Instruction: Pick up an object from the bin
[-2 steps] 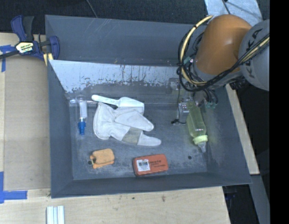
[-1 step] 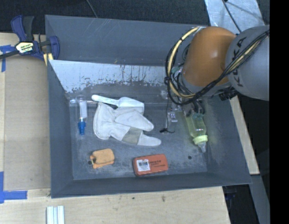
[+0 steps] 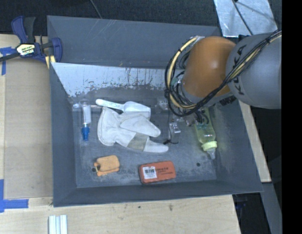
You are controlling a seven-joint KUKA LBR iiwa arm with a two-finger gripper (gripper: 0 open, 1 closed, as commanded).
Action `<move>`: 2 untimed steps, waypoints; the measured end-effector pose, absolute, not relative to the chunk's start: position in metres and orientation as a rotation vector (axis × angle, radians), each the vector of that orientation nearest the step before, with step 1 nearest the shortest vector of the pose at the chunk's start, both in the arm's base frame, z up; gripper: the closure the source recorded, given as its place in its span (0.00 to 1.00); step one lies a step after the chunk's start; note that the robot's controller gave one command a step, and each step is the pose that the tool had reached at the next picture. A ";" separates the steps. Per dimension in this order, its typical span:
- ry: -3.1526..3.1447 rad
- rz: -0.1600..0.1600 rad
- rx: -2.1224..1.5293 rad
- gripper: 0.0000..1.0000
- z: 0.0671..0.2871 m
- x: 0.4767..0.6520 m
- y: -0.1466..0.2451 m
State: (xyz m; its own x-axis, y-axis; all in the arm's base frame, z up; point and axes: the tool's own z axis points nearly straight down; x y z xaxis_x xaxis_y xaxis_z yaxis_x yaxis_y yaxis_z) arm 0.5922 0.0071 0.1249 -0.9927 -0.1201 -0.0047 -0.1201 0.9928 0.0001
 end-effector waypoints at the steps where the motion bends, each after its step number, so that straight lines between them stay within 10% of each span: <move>1: 3.141 0.001 -0.131 0.00 0.122 0.600 0.020; 2: 3.138 0.001 -0.018 0.00 0.148 0.604 0.039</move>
Offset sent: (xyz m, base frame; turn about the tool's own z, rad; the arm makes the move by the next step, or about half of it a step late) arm 0.0122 0.0509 0.0473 -0.0702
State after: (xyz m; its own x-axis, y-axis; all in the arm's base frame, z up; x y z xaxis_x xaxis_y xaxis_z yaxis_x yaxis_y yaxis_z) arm 0.6042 0.0392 0.1484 -0.9999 -0.0112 -0.0037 -0.0112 0.9999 0.0004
